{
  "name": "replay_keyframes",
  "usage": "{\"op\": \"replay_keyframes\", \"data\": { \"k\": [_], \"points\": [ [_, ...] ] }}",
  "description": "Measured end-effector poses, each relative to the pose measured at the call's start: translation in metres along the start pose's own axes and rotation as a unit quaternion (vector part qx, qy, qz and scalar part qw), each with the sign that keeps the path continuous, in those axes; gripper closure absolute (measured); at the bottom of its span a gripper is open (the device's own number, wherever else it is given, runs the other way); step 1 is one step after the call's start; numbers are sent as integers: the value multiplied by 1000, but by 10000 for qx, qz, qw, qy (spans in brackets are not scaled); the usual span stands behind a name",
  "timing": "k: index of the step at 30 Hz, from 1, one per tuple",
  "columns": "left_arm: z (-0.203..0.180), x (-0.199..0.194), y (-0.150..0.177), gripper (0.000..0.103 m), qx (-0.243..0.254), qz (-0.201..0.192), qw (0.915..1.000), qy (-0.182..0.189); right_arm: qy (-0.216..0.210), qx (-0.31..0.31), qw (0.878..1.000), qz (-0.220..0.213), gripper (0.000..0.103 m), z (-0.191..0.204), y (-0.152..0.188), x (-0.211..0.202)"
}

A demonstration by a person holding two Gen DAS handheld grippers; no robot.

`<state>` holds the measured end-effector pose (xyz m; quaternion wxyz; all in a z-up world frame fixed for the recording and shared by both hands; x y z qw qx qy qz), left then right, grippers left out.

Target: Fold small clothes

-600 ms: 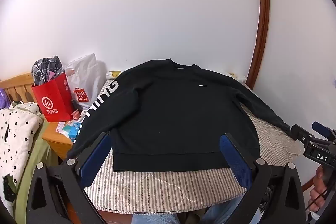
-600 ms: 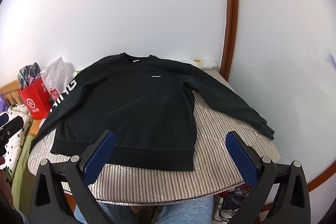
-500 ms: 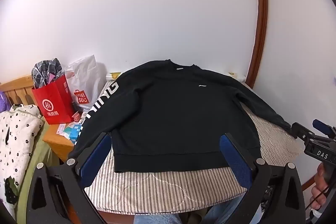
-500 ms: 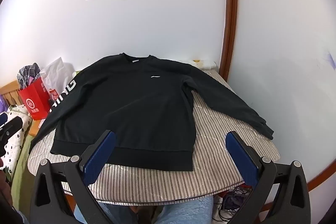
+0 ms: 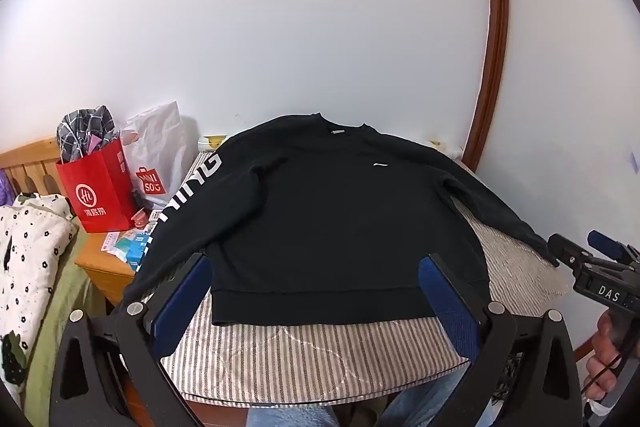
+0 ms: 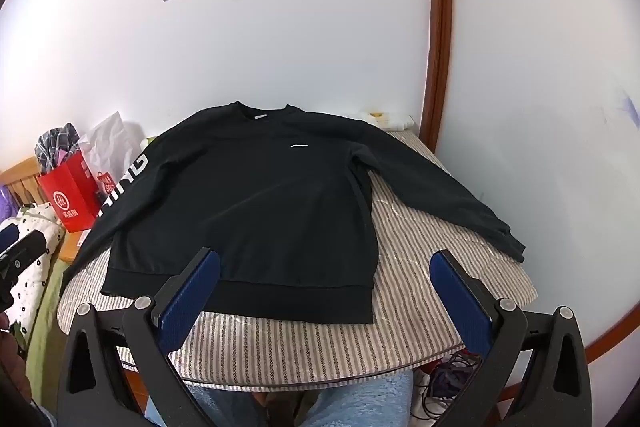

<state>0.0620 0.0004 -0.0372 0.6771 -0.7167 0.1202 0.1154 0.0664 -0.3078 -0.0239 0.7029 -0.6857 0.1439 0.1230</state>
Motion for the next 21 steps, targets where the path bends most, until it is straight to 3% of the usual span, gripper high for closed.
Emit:
{"op": "replay_keyframes", "data": {
  "k": [21],
  "points": [
    [2, -2, 2, 0, -123, 7, 9998, 177, -79, -56, 10000, 1, 0, 5, 3, 2]
  ]
}}
Point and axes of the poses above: each gripper's, at about its wrist camera, not at the fingertips, and x roughly the way its jaws point, z to its left, y to its underside, the point moved 8 cm from there along x, roughly the way its jaws point, and after that the axes turned 14 degrees about -z, right-handed, at the moved point
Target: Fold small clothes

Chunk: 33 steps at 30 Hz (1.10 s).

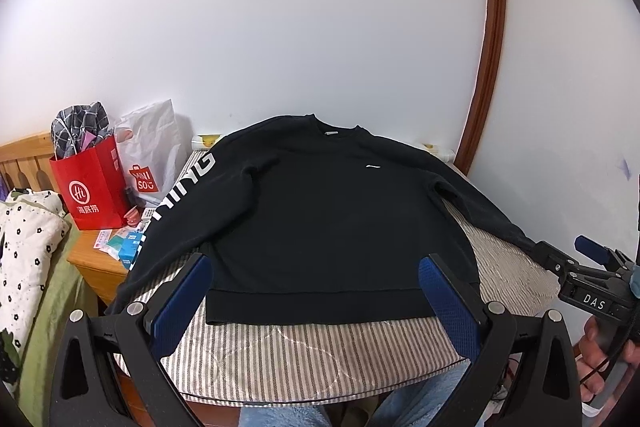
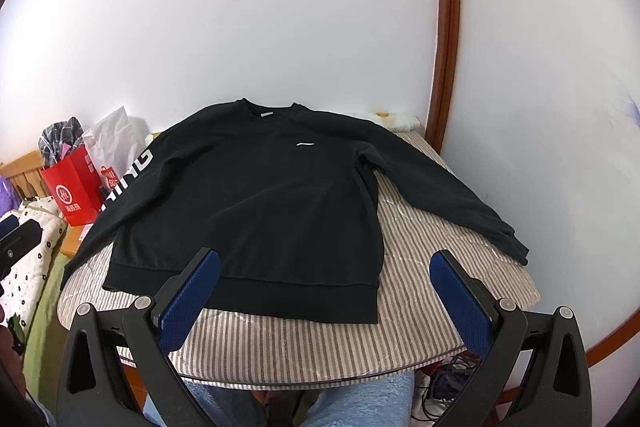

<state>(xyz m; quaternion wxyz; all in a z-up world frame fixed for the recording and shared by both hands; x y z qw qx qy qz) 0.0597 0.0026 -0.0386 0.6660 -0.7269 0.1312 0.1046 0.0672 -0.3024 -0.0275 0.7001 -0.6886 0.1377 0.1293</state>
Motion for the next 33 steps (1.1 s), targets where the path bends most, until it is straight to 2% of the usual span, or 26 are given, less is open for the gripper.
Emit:
{"op": "replay_keyframes", "data": {
  "k": [33],
  "points": [
    [2, -2, 4, 0, -29, 56, 10000, 1, 22, 89, 9999, -48, 0, -10, -5, -1]
  ]
}}
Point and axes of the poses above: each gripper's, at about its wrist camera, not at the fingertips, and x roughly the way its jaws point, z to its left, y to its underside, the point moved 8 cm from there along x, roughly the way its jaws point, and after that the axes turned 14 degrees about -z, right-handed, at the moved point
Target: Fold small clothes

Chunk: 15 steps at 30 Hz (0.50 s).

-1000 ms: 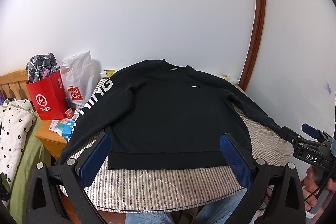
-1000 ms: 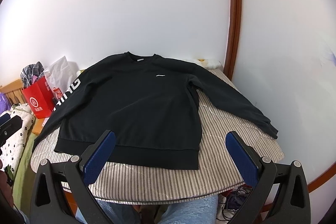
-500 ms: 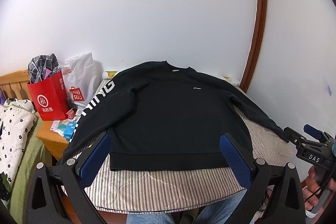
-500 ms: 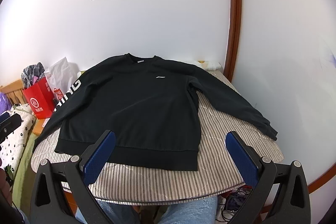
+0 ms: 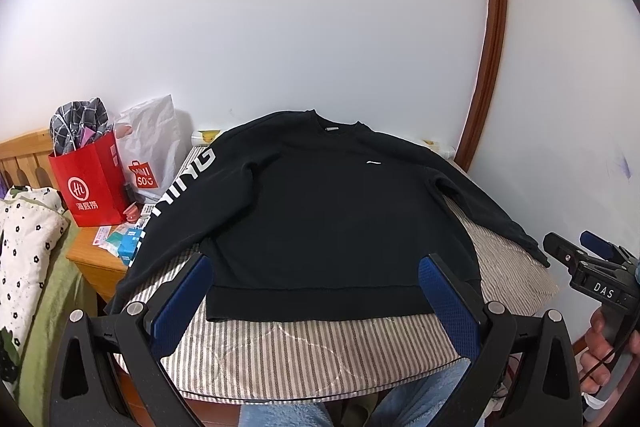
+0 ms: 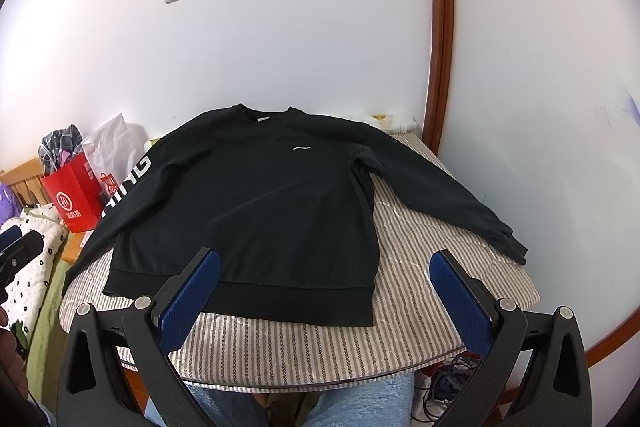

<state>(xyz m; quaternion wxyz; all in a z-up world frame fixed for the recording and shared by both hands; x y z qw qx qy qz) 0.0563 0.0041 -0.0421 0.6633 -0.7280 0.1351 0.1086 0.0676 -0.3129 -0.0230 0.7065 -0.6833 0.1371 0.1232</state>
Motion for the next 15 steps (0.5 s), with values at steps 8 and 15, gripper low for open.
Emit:
{"op": "replay_keyframes", "data": {
  "k": [8, 15],
  "points": [
    [5, 4, 0, 0, -35, 49, 10000, -8, 4, -5, 10000, 21, 0, 3, 1, 2],
    [11, 9, 3, 0, -34, 52, 10000, -40, -31, -40, 10000, 51, 0, 11, 2, 7]
  ]
}}
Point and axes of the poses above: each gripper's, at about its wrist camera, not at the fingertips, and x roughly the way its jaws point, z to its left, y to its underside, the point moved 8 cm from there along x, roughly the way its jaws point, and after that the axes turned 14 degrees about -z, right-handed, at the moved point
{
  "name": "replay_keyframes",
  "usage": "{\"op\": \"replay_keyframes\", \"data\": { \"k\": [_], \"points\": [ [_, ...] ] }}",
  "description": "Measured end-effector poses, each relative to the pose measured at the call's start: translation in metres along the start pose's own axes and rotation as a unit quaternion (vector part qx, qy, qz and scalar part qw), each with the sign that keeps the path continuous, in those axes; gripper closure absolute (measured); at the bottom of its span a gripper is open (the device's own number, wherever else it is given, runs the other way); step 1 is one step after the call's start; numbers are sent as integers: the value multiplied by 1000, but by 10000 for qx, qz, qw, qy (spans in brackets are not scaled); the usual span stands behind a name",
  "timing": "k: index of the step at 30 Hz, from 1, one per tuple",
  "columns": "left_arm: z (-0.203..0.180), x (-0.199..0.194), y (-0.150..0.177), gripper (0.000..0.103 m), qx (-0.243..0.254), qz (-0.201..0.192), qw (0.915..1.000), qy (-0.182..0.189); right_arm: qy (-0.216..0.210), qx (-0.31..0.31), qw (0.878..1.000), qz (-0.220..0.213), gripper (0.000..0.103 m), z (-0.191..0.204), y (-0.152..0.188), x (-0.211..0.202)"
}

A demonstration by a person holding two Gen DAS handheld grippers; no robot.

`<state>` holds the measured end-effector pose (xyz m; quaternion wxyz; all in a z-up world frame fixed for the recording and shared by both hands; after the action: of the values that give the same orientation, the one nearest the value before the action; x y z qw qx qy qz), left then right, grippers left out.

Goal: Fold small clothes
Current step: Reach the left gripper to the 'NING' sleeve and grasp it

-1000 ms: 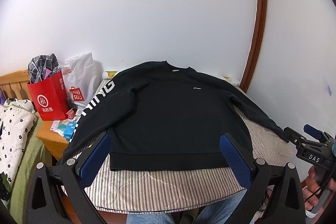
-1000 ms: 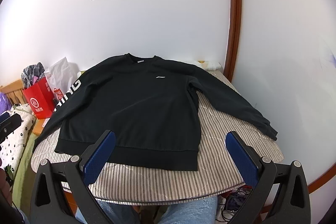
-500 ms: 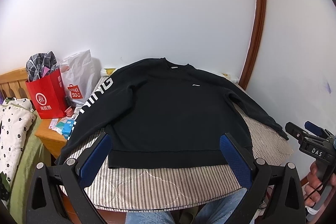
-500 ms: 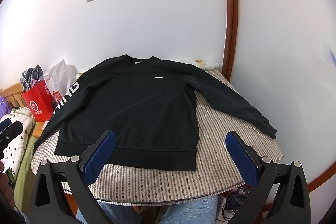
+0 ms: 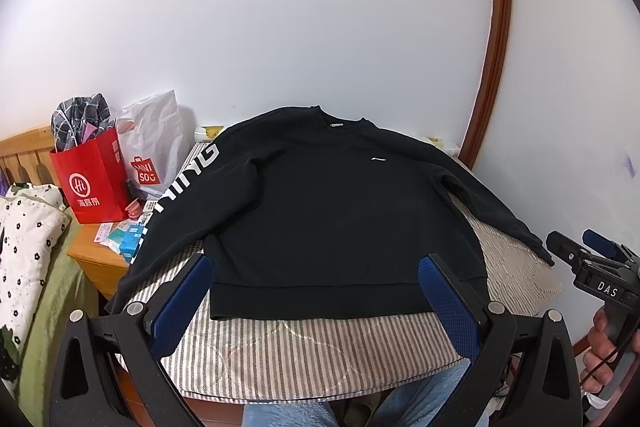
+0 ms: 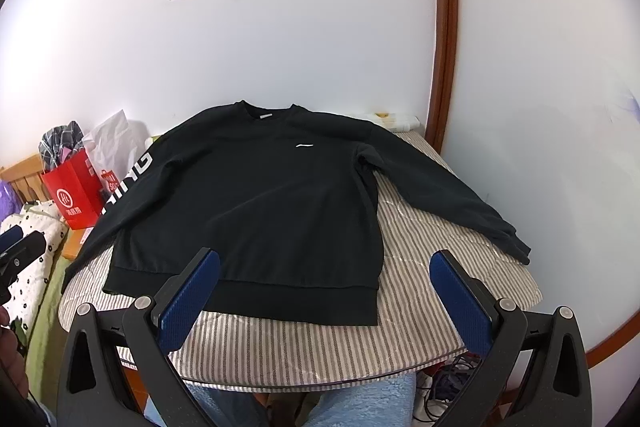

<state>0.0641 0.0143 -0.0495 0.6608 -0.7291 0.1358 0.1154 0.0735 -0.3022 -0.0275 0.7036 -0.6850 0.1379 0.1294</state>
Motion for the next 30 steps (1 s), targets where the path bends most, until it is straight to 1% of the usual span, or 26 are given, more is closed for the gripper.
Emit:
{"op": "replay_keyframes", "data": {
  "k": [4, 10, 15, 17, 19, 22, 25, 30],
  "points": [
    [10, 10, 10, 0, -164, 22, 9999, -39, -13, -108, 9999, 17, 0, 6, 3, 8],
    [30, 40, 38, 0, -454, 360, 9983, -42, -87, -95, 9998, 124, 0, 12, 16, 31],
    [39, 66, 56, 0, -439, 651, 9969, -79, -165, 7, 9997, 181, 0, 15, 26, 56],
    [41, 72, 57, 0, -509, 643, 9966, -56, -171, 74, 9997, 184, 0, 15, 28, 65],
    [45, 78, 59, 0, -591, 609, 9963, -109, -155, 138, 9996, 170, 0, 15, 28, 72],
    [51, 87, 62, 0, -718, 524, 9959, -141, -12, 88, 9999, 144, 0, 14, 29, 80],
    [59, 99, 72, 0, -857, 767, 9933, -144, 0, 8, 10000, 64, 0, 18, 29, 85],
    [74, 103, 82, 0, -906, 824, 9918, -359, -62, 12, 9998, 179, 0, 22, 33, 103]
  ]
}}
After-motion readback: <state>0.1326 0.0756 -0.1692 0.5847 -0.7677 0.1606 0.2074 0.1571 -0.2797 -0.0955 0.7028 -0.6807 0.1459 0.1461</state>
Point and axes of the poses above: each gripper's, at about its wrist camera, not at the fingertips, and x roughly the way its jaws point, z to its left, y to its underside, the point moved 8 cm from there along x, roughly the way its jaws point, and after that the axes turned 14 degrees about -z, right-handed, at the moved point
